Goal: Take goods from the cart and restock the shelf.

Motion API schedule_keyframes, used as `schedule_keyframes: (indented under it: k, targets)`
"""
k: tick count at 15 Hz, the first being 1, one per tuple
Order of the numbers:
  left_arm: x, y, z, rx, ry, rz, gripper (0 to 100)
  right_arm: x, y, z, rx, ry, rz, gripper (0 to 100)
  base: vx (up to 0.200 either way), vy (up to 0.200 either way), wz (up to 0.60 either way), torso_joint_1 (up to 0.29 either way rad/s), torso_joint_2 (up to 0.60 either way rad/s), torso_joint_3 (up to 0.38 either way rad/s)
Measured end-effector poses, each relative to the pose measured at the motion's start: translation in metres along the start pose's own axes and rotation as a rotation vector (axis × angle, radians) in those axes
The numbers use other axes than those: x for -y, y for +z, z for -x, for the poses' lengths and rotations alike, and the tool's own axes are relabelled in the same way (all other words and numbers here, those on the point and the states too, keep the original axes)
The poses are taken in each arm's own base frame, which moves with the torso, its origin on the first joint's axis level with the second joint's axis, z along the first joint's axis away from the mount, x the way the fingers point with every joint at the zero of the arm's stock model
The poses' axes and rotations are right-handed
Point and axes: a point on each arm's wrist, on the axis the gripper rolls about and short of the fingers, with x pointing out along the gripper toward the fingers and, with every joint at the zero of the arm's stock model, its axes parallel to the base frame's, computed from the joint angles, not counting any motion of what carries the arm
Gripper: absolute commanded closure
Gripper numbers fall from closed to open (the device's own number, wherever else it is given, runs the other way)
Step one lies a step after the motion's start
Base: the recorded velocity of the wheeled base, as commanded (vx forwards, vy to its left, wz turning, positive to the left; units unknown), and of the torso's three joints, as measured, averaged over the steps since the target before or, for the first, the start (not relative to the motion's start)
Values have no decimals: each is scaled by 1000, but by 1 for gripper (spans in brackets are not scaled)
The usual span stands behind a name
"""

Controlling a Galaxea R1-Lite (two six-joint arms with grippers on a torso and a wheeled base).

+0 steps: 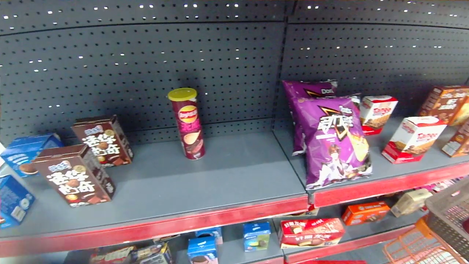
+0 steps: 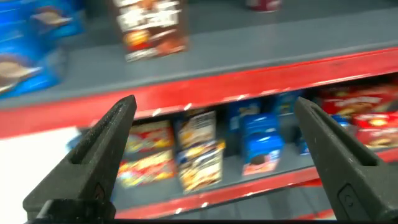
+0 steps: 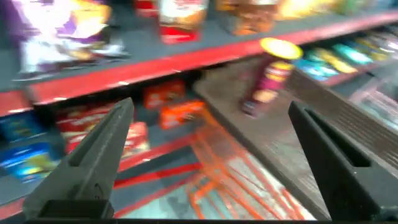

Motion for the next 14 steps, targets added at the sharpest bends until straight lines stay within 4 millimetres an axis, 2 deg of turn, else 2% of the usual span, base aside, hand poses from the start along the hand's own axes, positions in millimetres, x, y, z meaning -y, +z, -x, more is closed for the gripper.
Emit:
schedule_keyframes:
  k: [5,11,14]
  targets:
    - [0,0,0,0,-1,0,0,0,-4,2,7,1,1,0,0,0,-600,4,0,1]
    - [0,0,0,0,-1,-1,0,-1,-10,4,17,3,5,0,0,0,0,0,0,0]
    - [0,0,0,0,0,-1,0,-2,-11,4,12,-2,23,0,0,0,-600,1,2,4]
